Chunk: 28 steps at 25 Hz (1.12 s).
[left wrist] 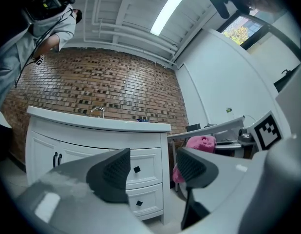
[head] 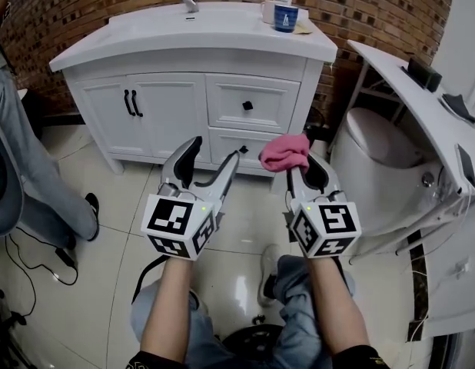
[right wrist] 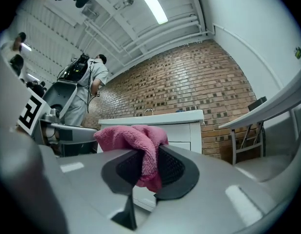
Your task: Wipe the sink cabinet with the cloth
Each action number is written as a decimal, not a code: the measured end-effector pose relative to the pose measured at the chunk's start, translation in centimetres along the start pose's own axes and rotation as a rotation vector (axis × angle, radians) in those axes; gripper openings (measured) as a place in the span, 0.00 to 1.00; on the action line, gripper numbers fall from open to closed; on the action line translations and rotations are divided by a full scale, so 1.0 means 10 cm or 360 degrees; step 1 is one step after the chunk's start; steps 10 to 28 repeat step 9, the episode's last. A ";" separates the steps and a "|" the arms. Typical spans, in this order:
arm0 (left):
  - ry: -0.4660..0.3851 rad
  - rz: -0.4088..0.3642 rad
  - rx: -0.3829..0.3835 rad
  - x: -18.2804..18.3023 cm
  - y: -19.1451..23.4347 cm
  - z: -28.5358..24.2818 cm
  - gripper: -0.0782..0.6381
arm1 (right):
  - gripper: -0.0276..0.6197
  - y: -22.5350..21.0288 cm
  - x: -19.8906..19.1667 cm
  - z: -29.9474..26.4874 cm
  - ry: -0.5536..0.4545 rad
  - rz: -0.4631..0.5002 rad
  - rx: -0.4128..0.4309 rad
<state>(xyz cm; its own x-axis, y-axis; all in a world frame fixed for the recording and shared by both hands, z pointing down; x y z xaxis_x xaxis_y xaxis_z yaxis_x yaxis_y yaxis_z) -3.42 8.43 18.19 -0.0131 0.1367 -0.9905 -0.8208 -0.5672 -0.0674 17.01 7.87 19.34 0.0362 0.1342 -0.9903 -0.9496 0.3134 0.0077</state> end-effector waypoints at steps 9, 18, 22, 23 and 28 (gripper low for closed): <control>0.0034 -0.0054 0.0050 -0.03 -0.31 0.24 0.53 | 0.12 -0.10 0.05 0.29 -0.0010 -0.0009 0.0018; 0.0034 -0.0054 0.0050 -0.03 -0.31 0.24 0.53 | 0.12 -0.10 0.05 0.29 -0.0010 -0.0009 0.0018; 0.0034 -0.0054 0.0050 -0.03 -0.31 0.24 0.53 | 0.12 -0.10 0.05 0.29 -0.0010 -0.0009 0.0018; 0.0034 -0.0054 0.0050 -0.03 -0.31 0.24 0.53 | 0.12 -0.10 0.05 0.29 -0.0010 -0.0009 0.0018; 0.0034 -0.0054 0.0050 -0.03 -0.31 0.24 0.53 | 0.12 -0.10 0.05 0.29 -0.0010 -0.0009 0.0018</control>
Point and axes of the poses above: the fingertips, and each gripper's own axes: z backward along the fingers, y to its left, x out of its top, the point moved 7 cm from there along z, backward along the fingers, and after that the axes turned 6 degrees about -x, right-handed, at the moved point
